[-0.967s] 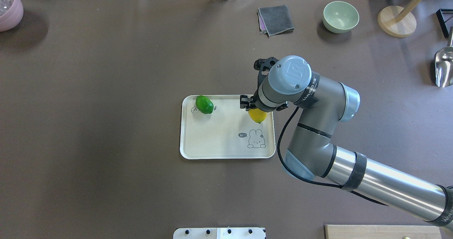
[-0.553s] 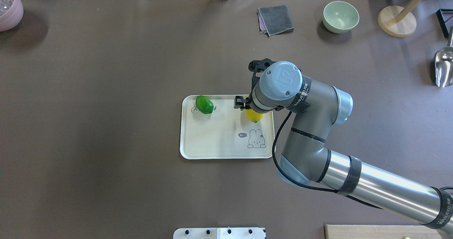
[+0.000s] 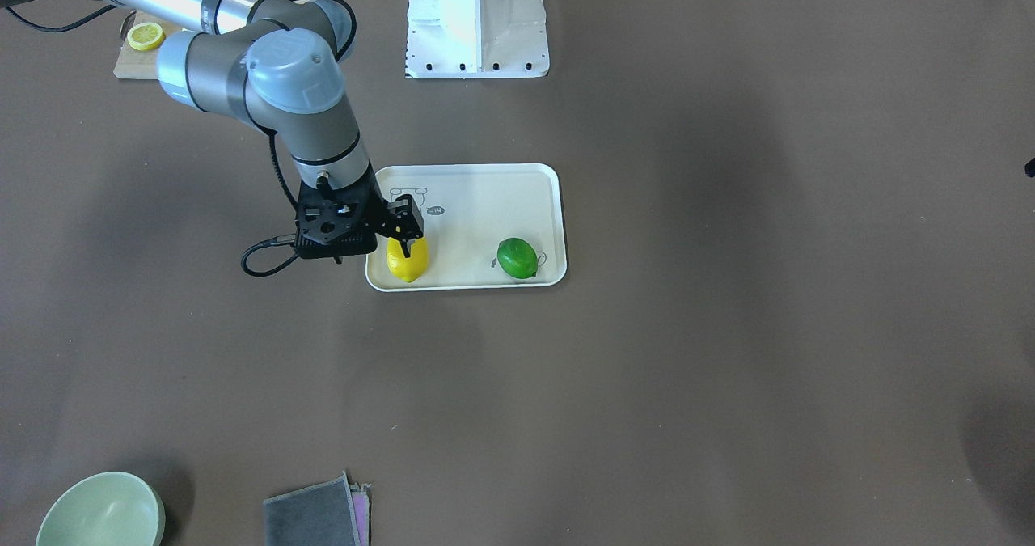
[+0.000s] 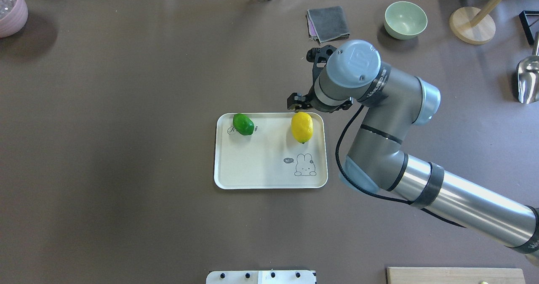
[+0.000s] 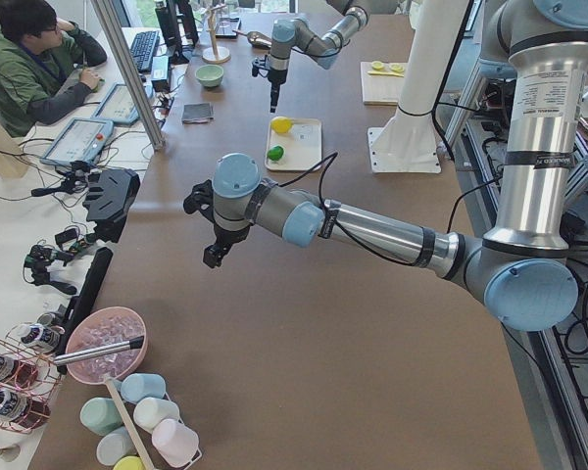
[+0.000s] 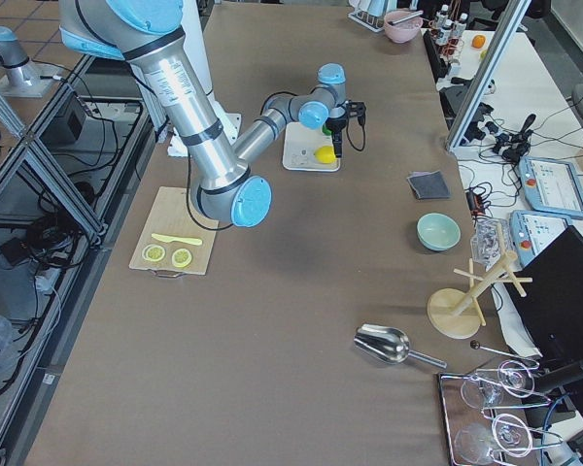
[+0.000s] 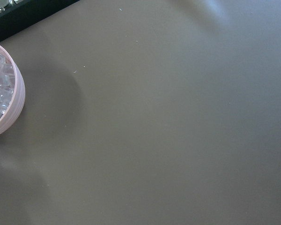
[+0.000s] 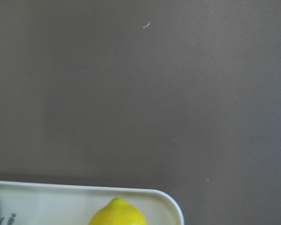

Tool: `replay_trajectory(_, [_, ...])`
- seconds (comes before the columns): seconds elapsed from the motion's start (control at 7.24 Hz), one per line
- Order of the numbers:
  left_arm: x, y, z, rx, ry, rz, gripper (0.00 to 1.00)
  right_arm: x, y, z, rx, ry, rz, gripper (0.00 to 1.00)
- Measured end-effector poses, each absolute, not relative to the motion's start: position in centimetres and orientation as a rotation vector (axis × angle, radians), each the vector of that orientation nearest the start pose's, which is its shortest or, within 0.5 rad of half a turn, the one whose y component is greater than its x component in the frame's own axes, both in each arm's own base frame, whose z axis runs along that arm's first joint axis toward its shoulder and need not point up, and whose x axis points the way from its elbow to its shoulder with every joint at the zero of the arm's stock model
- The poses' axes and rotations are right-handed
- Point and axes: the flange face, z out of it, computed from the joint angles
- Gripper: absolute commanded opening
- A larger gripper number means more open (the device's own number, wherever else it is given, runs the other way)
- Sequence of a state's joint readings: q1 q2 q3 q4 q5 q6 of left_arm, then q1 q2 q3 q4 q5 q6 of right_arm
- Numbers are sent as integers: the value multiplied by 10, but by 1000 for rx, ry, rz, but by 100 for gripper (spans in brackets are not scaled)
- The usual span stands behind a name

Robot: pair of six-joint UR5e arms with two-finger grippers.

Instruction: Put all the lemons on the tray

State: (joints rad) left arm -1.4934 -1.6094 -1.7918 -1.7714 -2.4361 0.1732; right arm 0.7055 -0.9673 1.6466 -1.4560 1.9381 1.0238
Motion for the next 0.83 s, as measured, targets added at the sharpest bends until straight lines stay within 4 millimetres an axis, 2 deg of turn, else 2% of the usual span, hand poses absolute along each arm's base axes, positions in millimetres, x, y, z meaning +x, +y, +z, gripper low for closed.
replay_trajectory(0.14, [-18,-512,509,456,835,422,98,-417,-539,273,172,-837,-62,100])
replay_trajectory(0.28, [-19,-504,535,409,840,402,98,-372,-557,293,180,-829,-111,100])
replay_trajectory(0.41, [-21,-490,569,362,840,380,98,-329,-567,316,198,-819,-146,100])
replay_trajectory(0.55, [-25,-472,599,338,838,361,98,-280,-571,342,218,-812,-191,100])
replay_trajectory(0.83, [-51,-438,638,305,837,281,99,-170,-560,416,267,-777,-261,100])
